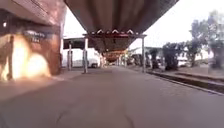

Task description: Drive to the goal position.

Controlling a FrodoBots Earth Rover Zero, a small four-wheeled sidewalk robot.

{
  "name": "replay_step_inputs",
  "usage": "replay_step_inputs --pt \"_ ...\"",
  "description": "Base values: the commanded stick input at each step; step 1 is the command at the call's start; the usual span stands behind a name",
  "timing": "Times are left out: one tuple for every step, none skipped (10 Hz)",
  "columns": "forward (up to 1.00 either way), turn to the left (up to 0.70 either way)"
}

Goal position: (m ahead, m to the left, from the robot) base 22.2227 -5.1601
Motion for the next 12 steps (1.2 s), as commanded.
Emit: replay_step_inputs --pt "0.7 0.0" --pt "0.7 0.0" --pt "0.7 0.0" --pt "0.7 0.0" --pt "0.7 0.0" --pt "0.7 0.0" --pt "0.7 0.0" --pt "0.7 0.0" --pt "0.7 0.0" --pt "0.7 0.0" --pt "0.7 0.0" --pt "0.7 0.0"
